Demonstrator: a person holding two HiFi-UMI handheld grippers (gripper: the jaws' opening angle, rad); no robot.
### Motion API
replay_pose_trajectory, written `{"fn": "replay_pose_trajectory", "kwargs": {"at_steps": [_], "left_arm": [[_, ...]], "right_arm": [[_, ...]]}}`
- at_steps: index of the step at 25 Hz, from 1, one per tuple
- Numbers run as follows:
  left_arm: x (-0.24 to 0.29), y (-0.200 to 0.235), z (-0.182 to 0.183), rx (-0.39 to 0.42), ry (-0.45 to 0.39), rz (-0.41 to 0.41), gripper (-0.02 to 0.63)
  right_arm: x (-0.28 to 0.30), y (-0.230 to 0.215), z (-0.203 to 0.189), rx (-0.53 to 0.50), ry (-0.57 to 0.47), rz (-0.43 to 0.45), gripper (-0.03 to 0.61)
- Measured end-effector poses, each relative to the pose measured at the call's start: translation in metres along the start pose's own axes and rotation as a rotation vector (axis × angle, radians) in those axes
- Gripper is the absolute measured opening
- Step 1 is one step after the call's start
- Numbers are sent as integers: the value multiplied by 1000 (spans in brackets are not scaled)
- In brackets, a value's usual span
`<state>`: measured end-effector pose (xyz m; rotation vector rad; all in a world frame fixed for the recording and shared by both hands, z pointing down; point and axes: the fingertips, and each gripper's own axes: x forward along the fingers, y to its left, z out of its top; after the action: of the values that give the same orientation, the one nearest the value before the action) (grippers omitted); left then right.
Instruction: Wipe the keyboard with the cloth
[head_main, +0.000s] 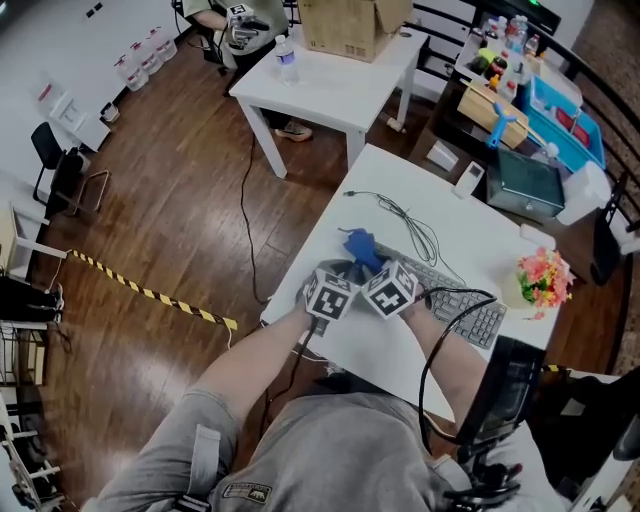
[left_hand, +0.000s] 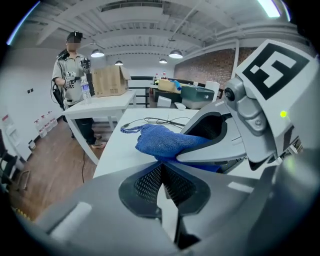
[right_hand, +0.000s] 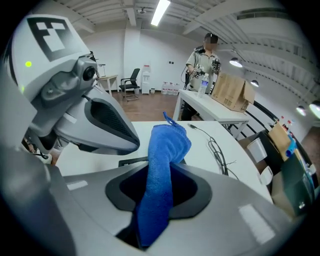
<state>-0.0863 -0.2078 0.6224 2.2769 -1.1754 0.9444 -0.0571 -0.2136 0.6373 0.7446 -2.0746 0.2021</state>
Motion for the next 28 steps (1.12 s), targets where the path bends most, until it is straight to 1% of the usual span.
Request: {"fn": "replay_pose_trajectory", "kwargs": {"at_steps": [4,8,10,13,17,19,22,25,28], "left_arm": [[4,6,12,-2,4,2,-6],[8,3,9,2,15,-13,-6],[6,-2,1,4,20,-21,-6],[-2,-12,-20,4,37,-36,-6],[-18,-24,-49,22,63,-52,-6],[-24,-31,-58,32,64,-63,-6],[-29,-50,-63,58,57,-102,-6],[-28,-80,-63,105,47,-169,-6],[-27,-117,-62,164,44,-251,-6]], "right_arm": [[6,-13,3,7,14,-5,114],[7,-4,-2,17,20,22,114],[5,9,-7,15,17,43,114],[-1,35,-16,10,17,70,114],[-9,65,-26,5,28,77,114],[-14,74,-31,15,36,65,114],[-28,77,-46,63,47,16,115],[-50,76,-72,140,68,-44,114],[-77,79,-107,220,104,-109,114]]}}
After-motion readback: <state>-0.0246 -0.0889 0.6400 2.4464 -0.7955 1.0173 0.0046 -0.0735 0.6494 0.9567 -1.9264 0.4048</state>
